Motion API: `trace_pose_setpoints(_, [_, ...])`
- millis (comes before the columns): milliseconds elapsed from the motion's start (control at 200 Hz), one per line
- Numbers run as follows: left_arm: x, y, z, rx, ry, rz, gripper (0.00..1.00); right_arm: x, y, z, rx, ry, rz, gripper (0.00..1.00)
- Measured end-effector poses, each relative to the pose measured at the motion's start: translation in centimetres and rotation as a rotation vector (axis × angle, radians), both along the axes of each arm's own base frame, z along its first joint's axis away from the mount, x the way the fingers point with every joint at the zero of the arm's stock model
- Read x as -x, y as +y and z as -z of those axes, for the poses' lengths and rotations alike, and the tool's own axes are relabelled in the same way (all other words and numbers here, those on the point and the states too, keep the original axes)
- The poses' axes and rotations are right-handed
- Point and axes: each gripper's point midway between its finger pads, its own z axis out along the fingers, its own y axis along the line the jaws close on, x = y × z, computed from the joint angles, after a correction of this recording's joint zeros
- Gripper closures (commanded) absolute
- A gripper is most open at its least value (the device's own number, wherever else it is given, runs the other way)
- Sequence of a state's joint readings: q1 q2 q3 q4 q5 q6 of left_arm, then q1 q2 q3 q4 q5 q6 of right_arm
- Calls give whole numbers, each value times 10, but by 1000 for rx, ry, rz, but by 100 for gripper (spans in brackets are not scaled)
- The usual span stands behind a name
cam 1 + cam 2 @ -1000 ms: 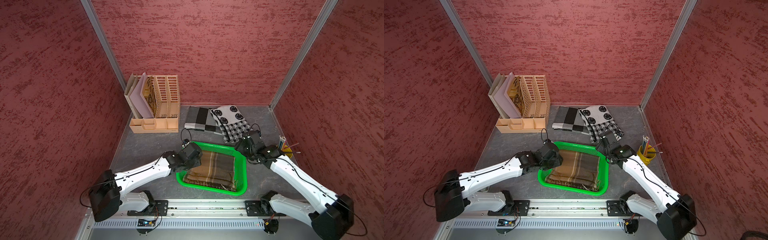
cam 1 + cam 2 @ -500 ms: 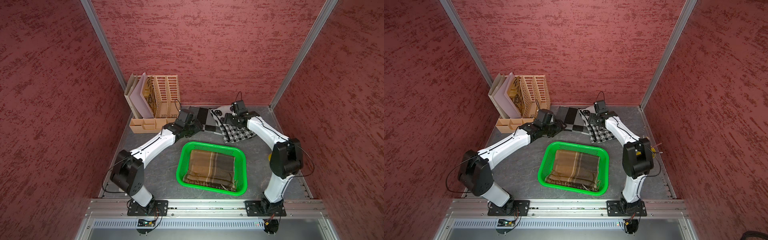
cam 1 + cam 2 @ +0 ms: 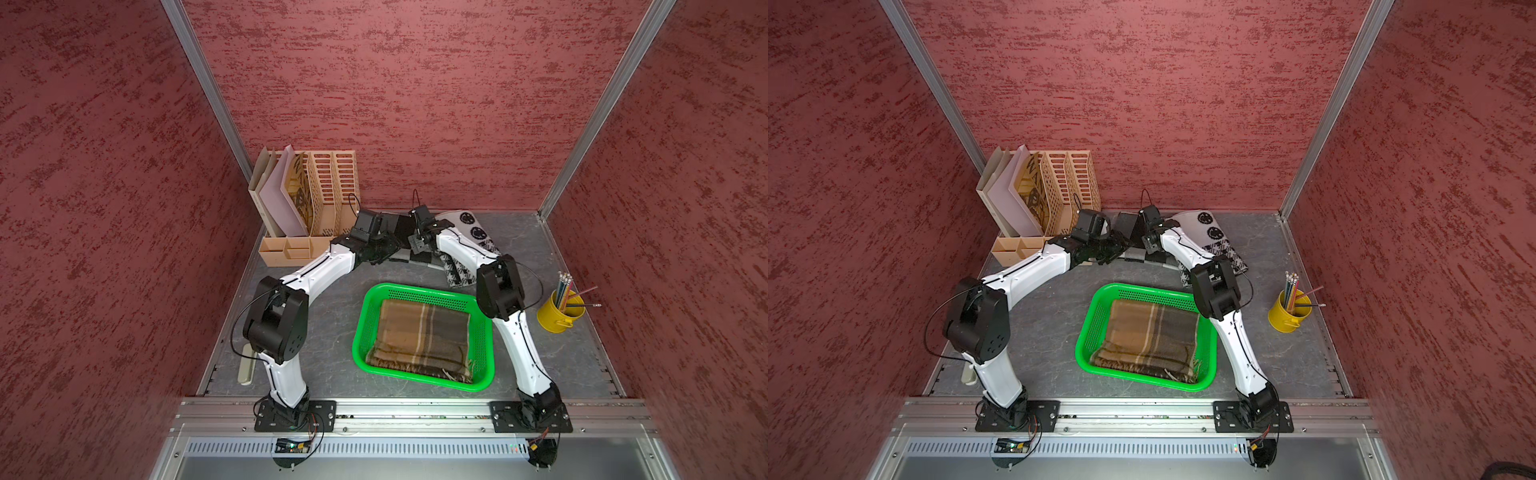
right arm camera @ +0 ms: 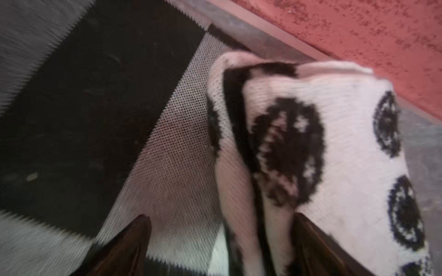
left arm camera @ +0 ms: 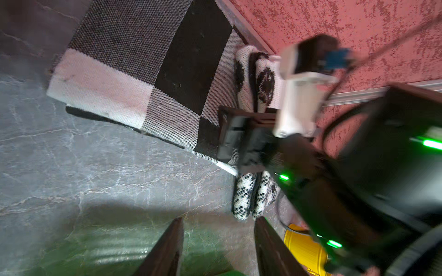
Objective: Put the folded scarf in the basket
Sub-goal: Adjust the scarf at the center of the board.
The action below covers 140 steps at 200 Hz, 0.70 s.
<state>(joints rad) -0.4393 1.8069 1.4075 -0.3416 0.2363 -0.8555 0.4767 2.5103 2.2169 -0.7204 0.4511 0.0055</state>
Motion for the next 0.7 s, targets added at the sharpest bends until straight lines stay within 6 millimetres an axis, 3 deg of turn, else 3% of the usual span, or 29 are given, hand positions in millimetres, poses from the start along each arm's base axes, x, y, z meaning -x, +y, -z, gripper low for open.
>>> trace_pose_setpoints(75, [-2, 2, 1, 5, 0, -2, 50, -2, -4, 8, 57, -4, 13, 9])
trace_pose_setpoints(406, [-3, 0, 9, 17, 9, 17, 51, 7, -29, -6, 193, -39, 34, 14])
trace_pose_setpoints(561, [-4, -2, 7, 30, -2, 26, 51, 0, -30, -16, 198, -59, 37, 15])
trace_pose_setpoints(701, [-4, -3, 8, 32, -1, 29, 51, -15, -30, -24, 179, -90, 50, 25])
